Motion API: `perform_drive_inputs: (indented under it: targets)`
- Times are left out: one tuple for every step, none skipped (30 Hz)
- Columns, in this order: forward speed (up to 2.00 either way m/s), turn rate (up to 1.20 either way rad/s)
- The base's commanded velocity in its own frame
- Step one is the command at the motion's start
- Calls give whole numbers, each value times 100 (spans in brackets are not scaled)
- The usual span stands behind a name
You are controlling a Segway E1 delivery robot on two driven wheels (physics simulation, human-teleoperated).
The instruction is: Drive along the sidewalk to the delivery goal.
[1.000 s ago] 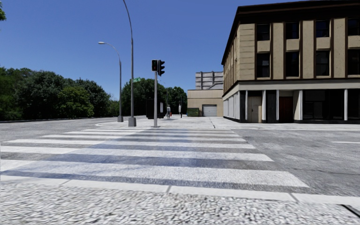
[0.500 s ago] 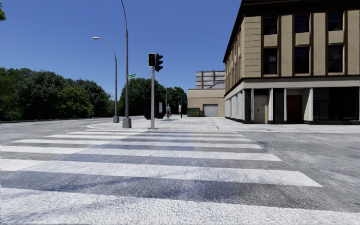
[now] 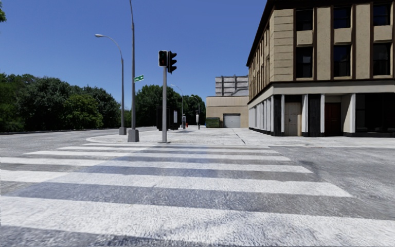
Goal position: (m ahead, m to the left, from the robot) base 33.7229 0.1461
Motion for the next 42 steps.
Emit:
perform_drive_inputs:
  targets:
    - [115,0]
    - [114,0]
    - [114,0]
    - [114,0]
    - [114,0]
    - [114,0]
    - [114,0]
    - [114,0]
    - [114,0]
    - [114,0]
    - [115,0]
    - [115,0]
    - [115,0]
    - [115,0]
    - [115,0]
    - [116,0]
    - [116,0]
    - [117,0]
    - [117,0]
    - [117,0]
    - [117,0]
    - [117,0]
    - [117,0]
    - [117,0]
    - [117,0]
    - [117,0]
    - [124,0]
    - [133,0]
    - [133,0]
    - [153,0]
    - [200,0]
    - [200,0]
    - [200,0]
    - [200,0]
    - [200,0]
    - [200,0]
    - [200,0]
    - [200,0]
    - [200,0]
    - [200,0]
    - [200,0]
    - [200,0]
